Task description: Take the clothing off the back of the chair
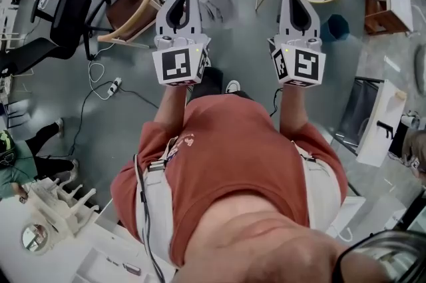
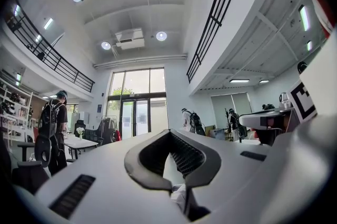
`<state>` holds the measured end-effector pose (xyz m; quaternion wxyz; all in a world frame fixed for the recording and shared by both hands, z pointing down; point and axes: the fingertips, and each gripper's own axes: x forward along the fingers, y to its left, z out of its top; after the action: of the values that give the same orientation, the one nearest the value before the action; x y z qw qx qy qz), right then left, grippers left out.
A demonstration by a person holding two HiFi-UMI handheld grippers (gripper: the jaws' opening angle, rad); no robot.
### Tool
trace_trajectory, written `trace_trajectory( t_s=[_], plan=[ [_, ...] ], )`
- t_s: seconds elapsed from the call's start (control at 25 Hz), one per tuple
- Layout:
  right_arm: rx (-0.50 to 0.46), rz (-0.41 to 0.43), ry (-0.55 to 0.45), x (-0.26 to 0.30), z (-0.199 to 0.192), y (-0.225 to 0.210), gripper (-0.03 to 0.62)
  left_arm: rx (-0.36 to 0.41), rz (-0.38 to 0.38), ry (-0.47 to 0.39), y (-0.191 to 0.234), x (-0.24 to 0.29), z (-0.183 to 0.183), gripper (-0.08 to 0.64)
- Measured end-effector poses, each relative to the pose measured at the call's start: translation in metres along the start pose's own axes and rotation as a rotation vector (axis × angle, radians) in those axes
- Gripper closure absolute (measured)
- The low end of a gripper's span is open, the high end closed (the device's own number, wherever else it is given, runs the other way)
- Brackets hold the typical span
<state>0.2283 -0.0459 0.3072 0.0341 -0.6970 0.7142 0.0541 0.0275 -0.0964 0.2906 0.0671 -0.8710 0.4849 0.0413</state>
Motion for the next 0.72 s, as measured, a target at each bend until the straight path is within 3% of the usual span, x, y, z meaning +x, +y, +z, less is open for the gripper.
trace_trajectory(
  t_s=[0.32,0.72],
  plan=[
    [-0.010,-0.032,-0.001,0.057,-0.005,0.004,0.563,-0.012,-0.029,-0.013,0.038,0.051,-0.009,0.546],
    [-0.042,-0.005,-0.006,0.156,-0.008,0.056,0.563,-0.003,-0.020,-0.032,0.127,0.102,-0.020,0.546]
  ],
)
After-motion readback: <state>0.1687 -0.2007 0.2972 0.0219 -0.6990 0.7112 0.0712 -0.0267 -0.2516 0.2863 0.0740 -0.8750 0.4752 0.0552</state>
